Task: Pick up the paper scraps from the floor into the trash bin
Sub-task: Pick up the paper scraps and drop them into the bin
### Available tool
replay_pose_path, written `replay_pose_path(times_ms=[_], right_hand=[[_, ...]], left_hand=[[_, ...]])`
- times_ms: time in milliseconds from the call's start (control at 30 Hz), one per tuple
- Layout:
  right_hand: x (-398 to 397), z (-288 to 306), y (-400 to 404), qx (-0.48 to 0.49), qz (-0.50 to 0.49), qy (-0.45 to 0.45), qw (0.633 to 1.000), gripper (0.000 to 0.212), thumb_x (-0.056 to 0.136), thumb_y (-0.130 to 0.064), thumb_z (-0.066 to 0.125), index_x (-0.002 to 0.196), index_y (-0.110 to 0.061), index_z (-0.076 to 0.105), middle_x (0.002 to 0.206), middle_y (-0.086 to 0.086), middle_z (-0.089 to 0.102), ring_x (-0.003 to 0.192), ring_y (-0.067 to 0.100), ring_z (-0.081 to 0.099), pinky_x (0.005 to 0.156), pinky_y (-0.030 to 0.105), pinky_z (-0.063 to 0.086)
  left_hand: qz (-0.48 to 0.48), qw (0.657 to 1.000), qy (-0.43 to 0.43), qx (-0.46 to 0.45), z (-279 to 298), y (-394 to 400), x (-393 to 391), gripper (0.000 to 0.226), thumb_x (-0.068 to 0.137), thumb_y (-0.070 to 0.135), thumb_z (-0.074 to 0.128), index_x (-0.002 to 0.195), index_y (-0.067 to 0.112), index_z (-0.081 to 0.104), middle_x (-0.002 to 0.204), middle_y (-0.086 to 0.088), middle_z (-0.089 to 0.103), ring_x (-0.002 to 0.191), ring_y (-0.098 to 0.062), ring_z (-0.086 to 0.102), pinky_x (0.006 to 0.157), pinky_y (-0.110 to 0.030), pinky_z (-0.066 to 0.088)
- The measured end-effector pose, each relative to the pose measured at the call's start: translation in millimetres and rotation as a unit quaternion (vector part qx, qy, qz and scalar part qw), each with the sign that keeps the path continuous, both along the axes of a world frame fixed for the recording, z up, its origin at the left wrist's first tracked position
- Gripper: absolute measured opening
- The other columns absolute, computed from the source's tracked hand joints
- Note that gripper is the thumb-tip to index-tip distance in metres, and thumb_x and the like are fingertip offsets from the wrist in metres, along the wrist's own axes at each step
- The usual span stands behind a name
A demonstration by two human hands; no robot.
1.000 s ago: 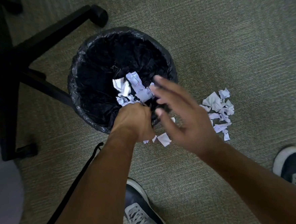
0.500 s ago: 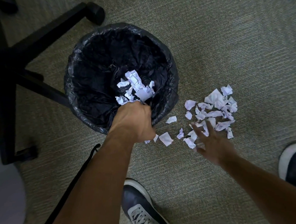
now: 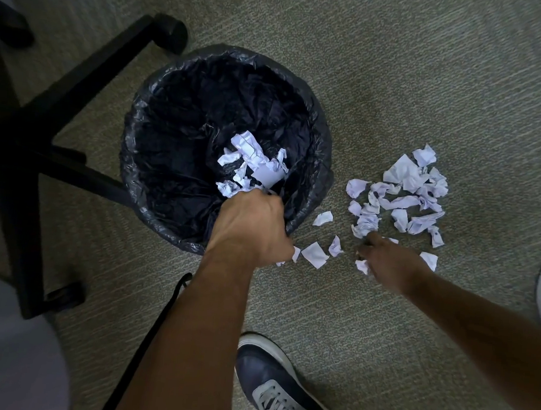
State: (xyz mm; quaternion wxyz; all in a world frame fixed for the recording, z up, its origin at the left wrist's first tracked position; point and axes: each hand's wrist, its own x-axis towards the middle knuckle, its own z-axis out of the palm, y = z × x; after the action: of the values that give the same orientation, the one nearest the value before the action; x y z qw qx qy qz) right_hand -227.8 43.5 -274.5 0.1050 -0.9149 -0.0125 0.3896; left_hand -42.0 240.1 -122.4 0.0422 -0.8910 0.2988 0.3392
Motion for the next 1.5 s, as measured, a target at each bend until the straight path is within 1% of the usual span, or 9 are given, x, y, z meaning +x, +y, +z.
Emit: replay_pose_path(times_ms=[100, 233, 400, 567, 833, 900, 1033, 1167, 1500], right_hand=[[2, 13, -7, 0.113, -0.212, -0.110, 0.965, 0.021, 0.092, -0.012, 0.065, 0.112, -0.016, 0.070, 0.117, 0.006, 0.058, 0.092, 0.026, 0.070, 0.073, 0.029, 0.054], [25, 80, 10, 0.248, -0.400, -0.334, 0.817, 0.014, 0.089, -0.011, 0.075, 0.103, -0.006, 0.074, 0.110, 0.006, 0.063, 0.101, 0.009, 0.066, 0.080, 0.019, 0.056], [73, 158, 47, 0.331, -0.332, -0.446, 0.763, 0.017, 0.084, 0.004, 0.075, 0.101, 0.006, 0.072, 0.110, 0.020, 0.065, 0.110, 0.004, 0.060, 0.089, 0.010, 0.046], [105, 175, 66, 0.393, -0.163, -0.380, 0.821, 0.046, 0.095, -0.013, 0.068, 0.139, -0.009, 0.057, 0.145, 0.013, 0.051, 0.128, 0.017, 0.055, 0.094, 0.032, 0.056], [118, 141, -2, 0.284, -0.395, -0.392, 0.781, 0.045, 0.096, -0.020, 0.067, 0.138, -0.016, 0.053, 0.131, -0.001, 0.062, 0.117, 0.007, 0.061, 0.097, 0.023, 0.052], [108, 110, -22, 0.220, -0.408, -0.325, 0.824, 0.048, 0.094, -0.024, 0.069, 0.139, -0.021, 0.053, 0.135, -0.002, 0.059, 0.122, 0.007, 0.058, 0.100, 0.021, 0.049], [86, 50, -46, 0.050, -0.176, -0.129, 0.975, 0.084, 0.082, -0.037, 0.078, 0.152, -0.030, 0.033, 0.158, 0.002, 0.036, 0.135, 0.030, 0.047, 0.099, 0.042, 0.047], [78, 21, -49, -0.075, 0.030, -0.025, 0.996, 0.121, 0.069, -0.067, 0.076, 0.157, -0.043, -0.004, 0.167, 0.009, -0.001, 0.141, 0.037, 0.035, 0.091, 0.048, 0.052], [45, 15, -18, -0.076, 0.171, 0.022, 0.982, 0.054, 0.098, -0.011, 0.043, 0.150, -0.023, 0.036, 0.154, 0.019, 0.022, 0.121, 0.036, 0.053, 0.072, 0.038, 0.055]], left_hand=[[0.000, 1.000, 0.001, 0.004, 1, -1, -1, 0.027, 0.068, 0.029, 0.063, 0.065, 0.017, 0.038, 0.062, 0.001, 0.038, 0.069, -0.024, 0.048, 0.067, -0.029, 0.045], [0.007, 1.000, -0.003, 0.005, 2, -2, -4, 0.026, 0.067, 0.029, 0.064, 0.069, 0.016, 0.042, 0.062, 0.000, 0.036, 0.068, -0.024, 0.046, 0.066, -0.028, 0.042], [0.008, 1.000, 0.003, 0.023, -6, -1, -11, 0.023, 0.065, 0.037, 0.062, 0.072, 0.018, 0.053, 0.066, -0.002, 0.050, 0.066, -0.024, 0.052, 0.064, -0.027, 0.043], [-0.020, 0.999, 0.043, 0.001, -11, 0, -11, 0.058, 0.079, 0.042, 0.054, 0.134, 0.028, 0.041, 0.137, -0.007, 0.048, 0.121, -0.029, 0.050, 0.092, -0.040, 0.047], [-0.011, 1.000, -0.013, 0.010, -2, 1, -5, 0.031, 0.065, 0.039, 0.064, 0.085, 0.015, 0.061, 0.083, -0.008, 0.062, 0.081, -0.030, 0.060, 0.066, -0.028, 0.041], [0.000, 1.000, -0.007, 0.011, -3, 3, -3, 0.025, 0.065, 0.037, 0.064, 0.074, 0.016, 0.055, 0.068, -0.003, 0.053, 0.071, -0.027, 0.055, 0.063, -0.027, 0.040], [-0.003, 1.000, -0.011, -0.006, -6, 5, 1, 0.025, 0.064, 0.035, 0.064, 0.073, 0.017, 0.049, 0.072, -0.004, 0.055, 0.076, -0.029, 0.059, 0.064, -0.028, 0.043], [-0.005, 1.000, 0.000, -0.011, -6, 5, 2, 0.030, 0.064, 0.037, 0.062, 0.084, 0.015, 0.059, 0.080, -0.007, 0.060, 0.079, -0.030, 0.061, 0.068, -0.030, 0.049], [-0.013, 1.000, 0.012, -0.009, -2, 2, 5, 0.025, 0.066, 0.034, 0.063, 0.077, 0.015, 0.051, 0.076, -0.006, 0.054, 0.078, -0.029, 0.059, 0.069, -0.033, 0.051]])
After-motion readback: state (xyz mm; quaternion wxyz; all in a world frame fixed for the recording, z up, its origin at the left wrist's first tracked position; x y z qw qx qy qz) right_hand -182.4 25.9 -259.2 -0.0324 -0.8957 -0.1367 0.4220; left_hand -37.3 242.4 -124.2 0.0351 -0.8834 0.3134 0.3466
